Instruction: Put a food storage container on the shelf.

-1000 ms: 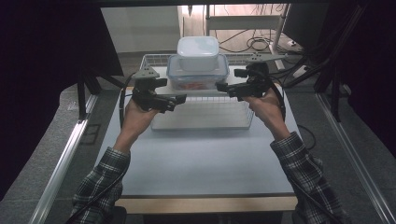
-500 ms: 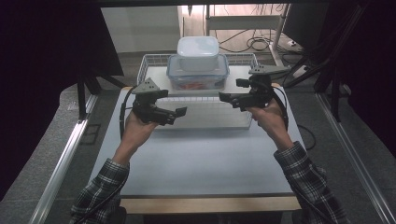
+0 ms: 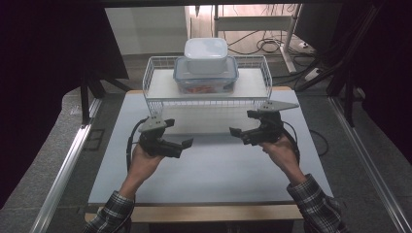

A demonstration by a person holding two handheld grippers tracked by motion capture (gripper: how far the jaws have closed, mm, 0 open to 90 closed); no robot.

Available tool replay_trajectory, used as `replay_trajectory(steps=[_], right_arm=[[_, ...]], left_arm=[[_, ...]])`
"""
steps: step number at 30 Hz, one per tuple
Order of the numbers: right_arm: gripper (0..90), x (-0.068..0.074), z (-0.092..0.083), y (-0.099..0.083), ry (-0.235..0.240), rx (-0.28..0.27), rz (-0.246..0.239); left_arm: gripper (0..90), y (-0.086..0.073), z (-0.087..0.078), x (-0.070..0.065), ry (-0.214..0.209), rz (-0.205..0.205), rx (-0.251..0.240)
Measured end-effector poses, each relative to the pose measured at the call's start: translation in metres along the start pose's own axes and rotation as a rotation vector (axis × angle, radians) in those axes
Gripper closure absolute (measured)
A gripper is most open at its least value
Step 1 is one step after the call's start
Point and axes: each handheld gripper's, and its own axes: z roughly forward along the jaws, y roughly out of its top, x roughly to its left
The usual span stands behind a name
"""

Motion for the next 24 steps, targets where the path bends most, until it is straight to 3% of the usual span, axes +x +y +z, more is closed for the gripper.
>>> replay_trajectory(steps=[4, 8, 13, 19, 24], right_arm=[[0.8, 0.005, -0.001, -0.028, 0.002, 0.006, 0.002], [0.0, 0.01, 0.002, -0.057, -0.02, 0.034, -0.011], [0.0, 0.014, 0.01, -0.093, -0.013, 0.084, -0.014], [0.0, 0.014, 0.017, -0.118, -0.019, 0.16, -0.017], [0.0, 0.016, 0.028, -0.132, -0.037, 0.256, -0.027]], left_arm=[[0.6, -0.029, 0.001, -0.008, 0.019, -0.004, -0.009], [0.1, -0.057, 0.005, -0.015, 0.045, -0.003, 0.019], [0.0, -0.084, 0.013, -0.023, 0.049, -0.018, 0.097], [0.0, -0.104, 0.025, -0.025, 0.086, 0.048, 0.213], [0.0, -0.11, 0.03, -0.017, 0.051, -0.019, 0.253]])
